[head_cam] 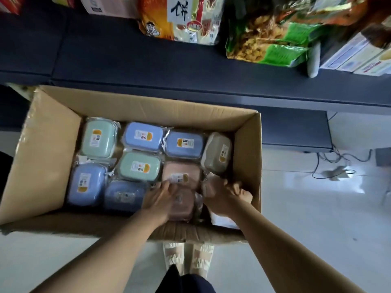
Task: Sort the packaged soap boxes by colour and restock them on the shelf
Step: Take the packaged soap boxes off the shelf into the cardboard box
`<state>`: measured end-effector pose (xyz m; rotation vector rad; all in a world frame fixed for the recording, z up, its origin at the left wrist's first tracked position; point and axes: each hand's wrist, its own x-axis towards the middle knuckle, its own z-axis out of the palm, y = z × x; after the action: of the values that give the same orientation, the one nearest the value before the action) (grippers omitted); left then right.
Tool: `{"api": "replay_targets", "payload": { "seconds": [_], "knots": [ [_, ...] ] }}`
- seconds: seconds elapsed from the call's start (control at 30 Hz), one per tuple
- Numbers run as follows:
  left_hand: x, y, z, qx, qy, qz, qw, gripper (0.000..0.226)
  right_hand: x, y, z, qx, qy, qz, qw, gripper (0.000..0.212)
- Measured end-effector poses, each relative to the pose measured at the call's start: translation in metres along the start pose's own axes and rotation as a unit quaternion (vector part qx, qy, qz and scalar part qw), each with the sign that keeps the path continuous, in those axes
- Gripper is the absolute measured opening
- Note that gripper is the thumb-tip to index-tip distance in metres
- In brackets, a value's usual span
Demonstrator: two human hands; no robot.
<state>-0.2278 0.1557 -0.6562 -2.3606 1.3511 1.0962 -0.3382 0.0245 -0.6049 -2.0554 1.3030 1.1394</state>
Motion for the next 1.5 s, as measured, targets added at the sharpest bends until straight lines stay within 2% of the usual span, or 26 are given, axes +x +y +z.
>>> {"api": "replay_targets", "payload": {
  "seconds": [0.07, 0.13, 0.17, 0.27, 0.4, 0.53, 0.7, 0.9, 1.0, 1.17, 1.5],
  "knots": [
    [0.003, -0.001, 0.002, 0.033, -0.008, 0.003, 0.999, 0.07, 0.01, -0.005, 0.008, -0.006, 0.023, 0.006, 1.0, 0.071],
    [0.001, -0.003, 0.001, 0.045, -0.019, 0.005, 0.999, 0.087, 0.012, -0.006, 0.012, -0.001, 0.048, 0.021, 0.999, 0.077],
    [-0.002, -0.003, -0.002, 0.047, -0.016, 0.004, 0.999, 0.088, 0.01, -0.005, 0.014, 0.008, 0.056, 0.021, 0.998, 0.08],
    [-0.011, -0.001, -0.018, 0.067, 0.013, 0.004, 0.998, 0.077, 0.0, 0.0, 0.015, 0.035, 0.051, -0.01, 0.998, 0.077],
    [-0.029, 0.008, -0.054, 0.082, 0.035, 0.006, 0.996, 0.058, -0.025, 0.013, -0.012, 0.017, 0.107, -0.043, 0.993, 0.049],
    [-0.053, 0.02, -0.113, 0.089, 0.054, 0.007, 0.995, 0.045, -0.065, 0.03, -0.066, 0.007, 0.14, -0.051, 0.989, 0.046],
    [-0.099, 0.044, -0.218, 0.099, 0.14, 0.024, 0.985, 0.036, -0.136, 0.044, -0.158, -0.013, 0.215, -0.063, 0.974, 0.045],
    [-0.168, 0.073, -0.342, 0.091, 0.218, 0.073, 0.969, 0.046, -0.235, 0.063, -0.257, -0.004, 0.333, -0.107, 0.937, 0.041],
    [-0.202, 0.091, -0.394, 0.092, 0.257, 0.095, 0.957, 0.045, -0.276, 0.077, -0.292, -0.005, 0.381, -0.152, 0.912, 0.05],
    [-0.251, 0.127, -0.461, 0.109, 0.302, 0.131, 0.938, 0.053, -0.337, 0.106, -0.338, 0.001, 0.441, -0.173, 0.88, 0.056],
    [-0.29, 0.225, -0.569, 0.119, 0.39, 0.172, 0.897, 0.036, -0.404, 0.196, -0.433, 0.026, 0.559, -0.146, 0.816, 0.048]
  ]
}}
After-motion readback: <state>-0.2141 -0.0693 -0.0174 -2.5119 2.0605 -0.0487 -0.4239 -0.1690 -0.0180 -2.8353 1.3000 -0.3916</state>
